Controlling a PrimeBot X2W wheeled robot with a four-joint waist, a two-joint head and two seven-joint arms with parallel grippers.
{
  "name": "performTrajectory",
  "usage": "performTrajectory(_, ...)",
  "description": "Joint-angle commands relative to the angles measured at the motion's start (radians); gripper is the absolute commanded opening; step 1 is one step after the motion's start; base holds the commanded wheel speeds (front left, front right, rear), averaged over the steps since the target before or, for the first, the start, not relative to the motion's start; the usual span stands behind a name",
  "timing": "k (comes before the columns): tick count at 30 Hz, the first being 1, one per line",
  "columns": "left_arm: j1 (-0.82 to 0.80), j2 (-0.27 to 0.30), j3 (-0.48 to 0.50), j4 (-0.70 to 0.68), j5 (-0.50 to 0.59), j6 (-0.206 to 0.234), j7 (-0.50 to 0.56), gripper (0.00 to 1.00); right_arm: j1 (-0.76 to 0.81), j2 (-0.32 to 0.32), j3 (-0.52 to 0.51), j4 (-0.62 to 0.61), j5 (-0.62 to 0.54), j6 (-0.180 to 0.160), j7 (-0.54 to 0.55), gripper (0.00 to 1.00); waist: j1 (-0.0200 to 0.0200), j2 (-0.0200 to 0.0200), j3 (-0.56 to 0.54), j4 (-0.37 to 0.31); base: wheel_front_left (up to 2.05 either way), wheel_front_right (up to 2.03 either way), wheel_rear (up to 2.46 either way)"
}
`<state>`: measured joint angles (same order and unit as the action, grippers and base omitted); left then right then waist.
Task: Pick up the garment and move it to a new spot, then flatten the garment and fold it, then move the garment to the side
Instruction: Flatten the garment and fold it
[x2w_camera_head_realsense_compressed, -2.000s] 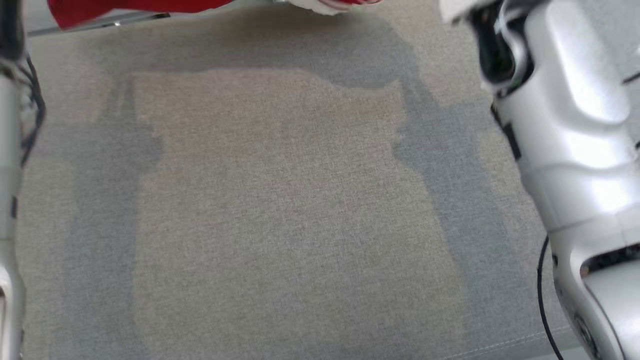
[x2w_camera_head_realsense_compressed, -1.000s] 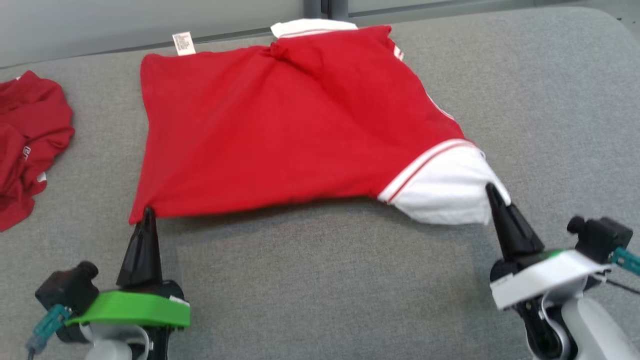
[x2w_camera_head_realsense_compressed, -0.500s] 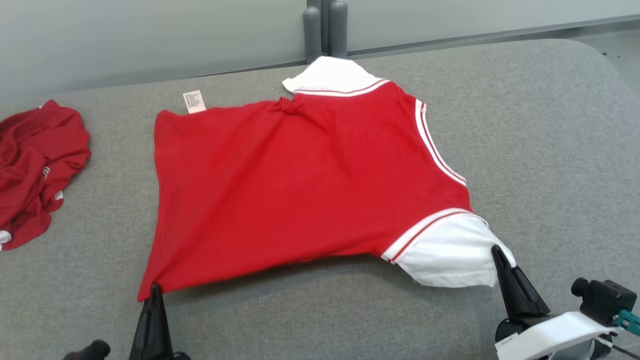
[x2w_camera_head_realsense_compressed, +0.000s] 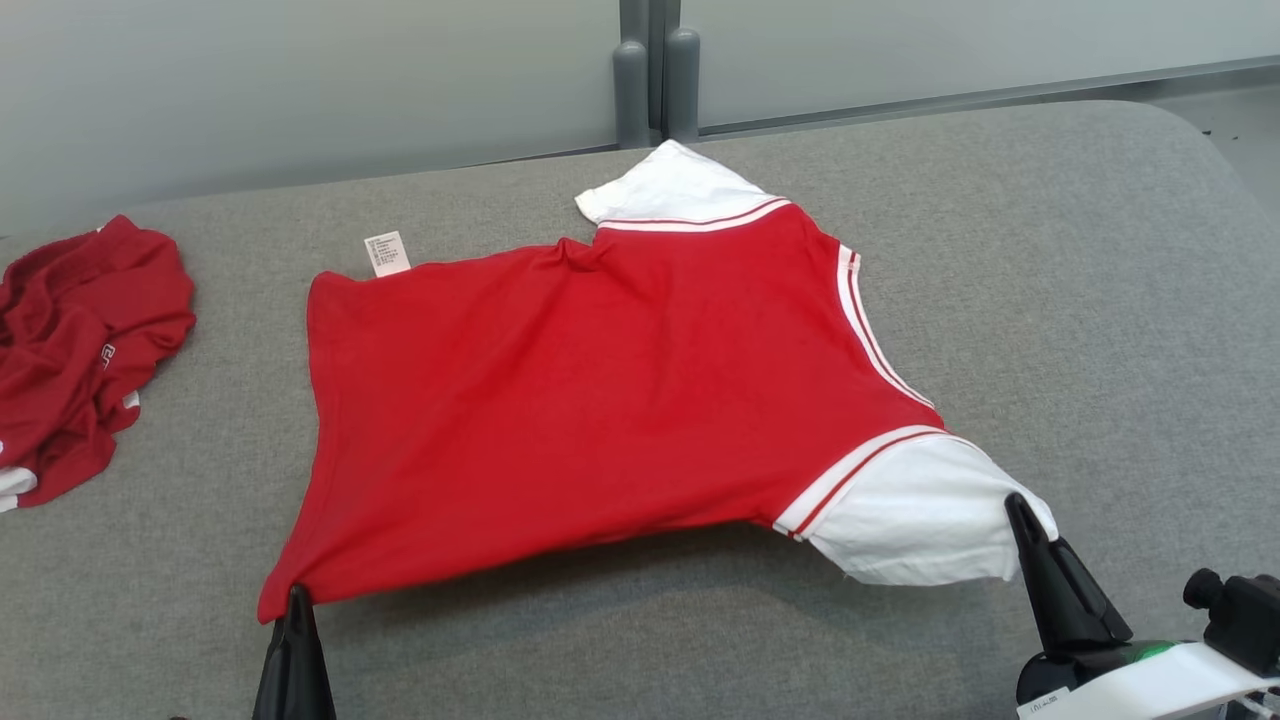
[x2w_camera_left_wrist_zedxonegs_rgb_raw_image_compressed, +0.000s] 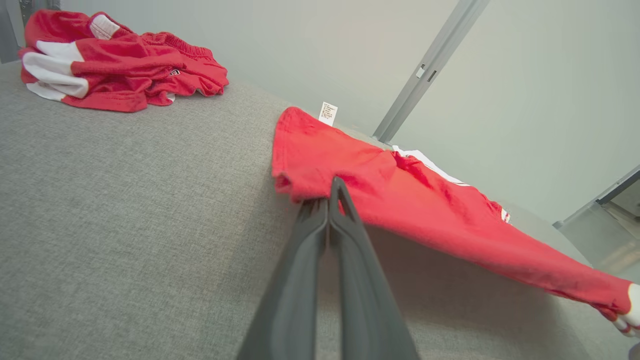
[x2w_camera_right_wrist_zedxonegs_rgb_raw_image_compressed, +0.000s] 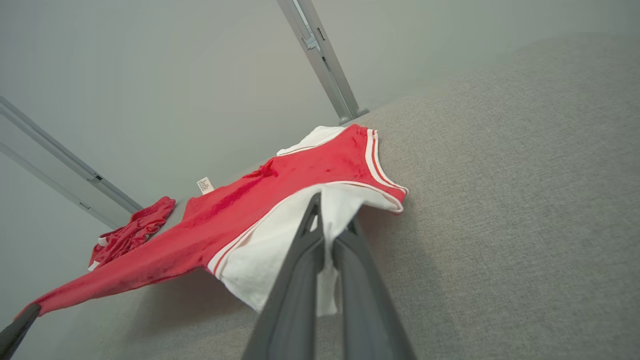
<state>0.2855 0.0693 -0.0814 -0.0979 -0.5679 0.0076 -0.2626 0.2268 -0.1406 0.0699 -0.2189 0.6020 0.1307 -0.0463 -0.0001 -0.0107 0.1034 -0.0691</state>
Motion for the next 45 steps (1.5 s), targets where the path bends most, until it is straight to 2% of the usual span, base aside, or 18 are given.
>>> performTrajectory(1, 0.01, -0.004, 0.003, -0.008, 0.008, 0.003, -0.003, 0.0, 0.014, -0.001, -0.006, -0.012, -0.005, 0.0, 0.005, 0.0, 0.0001, 0.0107, -0.001, -0.003, 0.0, 0.0, 0.0)
performTrajectory(7, 0.023, -0.005, -0.002, -0.032, 0.0, 0.009, -0.001, 0.0, 0.034, 0.019, -0.018, -0.053, 0.001, 0.0, 0.042, 0.0, 0.0001, 0.0107, 0.004, -0.009, 0.0, 0.0, 0.0)
performTrajectory(19, -0.09, 0.006, -0.034, 0.126, -0.013, -0.026, 0.021, 0.0, -0.049, 0.027, 0.017, 0.17, 0.035, 0.0, 0.022, 0.0, 0.0001, 0.0107, 0.016, 0.014, 0.0, 0.0, 0.0)
performTrajectory(35, -0.396, -0.006, -0.073, 0.524, -0.051, -0.081, 0.023, 0.0, -0.231, 0.028, -0.005, 0.392, 0.052, 0.0, 0.005, 0.0, 0.0001, 0.0107, -0.068, 0.025, 0.0, 0.0, 0.0)
performTrajectory(45, -0.598, -0.001, -0.079, 0.778, -0.022, -0.101, 0.004, 0.0, -0.471, 0.025, 0.039, 0.64, -0.002, 0.0, -0.024, 0.0, 0.0001, 0.0107, -0.044, 0.033, 0.0, 0.0, 0.0)
